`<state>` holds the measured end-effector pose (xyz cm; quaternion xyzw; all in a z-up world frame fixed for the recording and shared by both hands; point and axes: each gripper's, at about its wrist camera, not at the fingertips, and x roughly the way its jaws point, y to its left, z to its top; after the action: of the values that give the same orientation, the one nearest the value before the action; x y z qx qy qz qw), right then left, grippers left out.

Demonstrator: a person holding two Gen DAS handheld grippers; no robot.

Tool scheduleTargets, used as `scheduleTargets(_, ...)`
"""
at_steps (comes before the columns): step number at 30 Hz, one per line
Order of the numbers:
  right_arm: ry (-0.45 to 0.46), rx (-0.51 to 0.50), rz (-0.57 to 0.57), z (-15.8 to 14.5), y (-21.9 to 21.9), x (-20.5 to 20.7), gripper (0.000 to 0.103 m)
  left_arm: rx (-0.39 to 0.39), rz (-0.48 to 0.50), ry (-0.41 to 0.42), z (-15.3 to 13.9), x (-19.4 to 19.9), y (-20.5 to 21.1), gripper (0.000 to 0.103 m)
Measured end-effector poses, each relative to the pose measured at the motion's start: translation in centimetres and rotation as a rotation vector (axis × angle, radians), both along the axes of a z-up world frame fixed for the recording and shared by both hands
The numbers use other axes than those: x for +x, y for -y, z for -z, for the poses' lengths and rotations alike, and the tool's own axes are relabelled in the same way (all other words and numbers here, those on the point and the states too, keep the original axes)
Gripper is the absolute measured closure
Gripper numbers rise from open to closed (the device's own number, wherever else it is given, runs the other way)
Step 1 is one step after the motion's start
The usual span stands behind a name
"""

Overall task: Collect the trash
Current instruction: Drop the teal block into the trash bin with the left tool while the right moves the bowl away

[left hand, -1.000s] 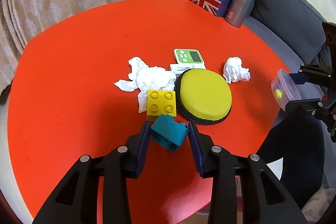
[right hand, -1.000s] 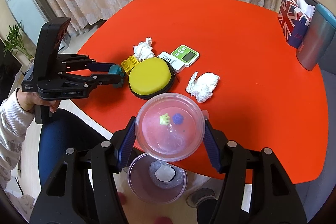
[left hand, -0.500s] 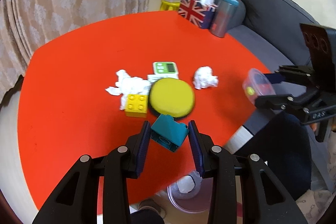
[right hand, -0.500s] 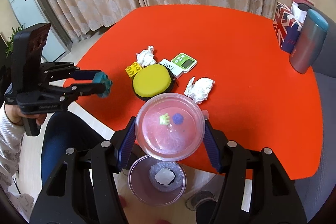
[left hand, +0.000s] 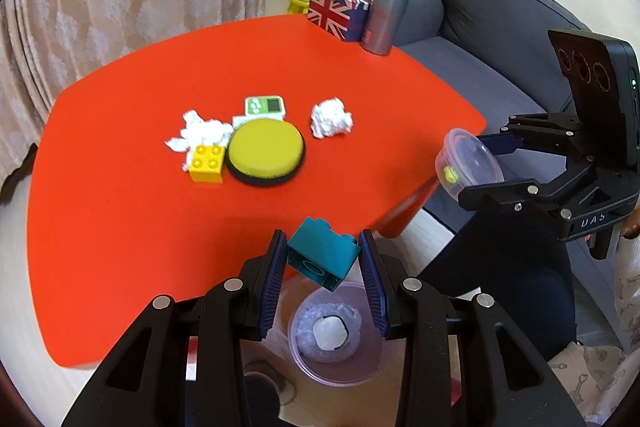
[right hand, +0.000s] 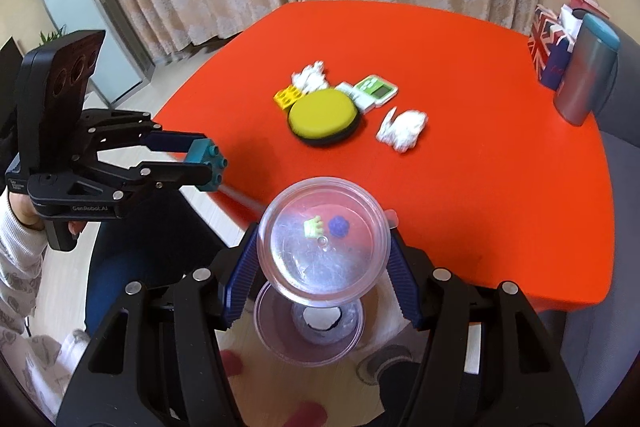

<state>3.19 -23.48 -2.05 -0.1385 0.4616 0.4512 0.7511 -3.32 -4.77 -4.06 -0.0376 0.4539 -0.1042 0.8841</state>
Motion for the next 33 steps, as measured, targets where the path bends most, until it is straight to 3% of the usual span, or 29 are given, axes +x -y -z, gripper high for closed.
scheduleTargets(14, -0.082, -0.020, -0.086, 3.4, -0.4, -3.9, 0.042, -0.025, -0.014, -0.009, 1.2, -2.9, 0.8, 0.067)
scheduleTargets(17, -0.075, -0.029, -0.083, 3.6, -0.6, -4.0, 0.018, -0.024, -0.016, -0.006, 1.1, -3.0, 0.8, 0.067)
scheduleTargets(24, -0.059, -0.019, -0.045, 3.1, 0.0, -3.5, 0.008, -0.022, -0.011, -0.001, 0.9, -3.4, 1.0, 0.067)
scheduleTargets(33, -0.038, -0.010, -0.001, 2.4, 1.1, -3.3, 0.006, -0.025, 0.002, -0.004, 1.0, -3.7, 1.7, 0.067)
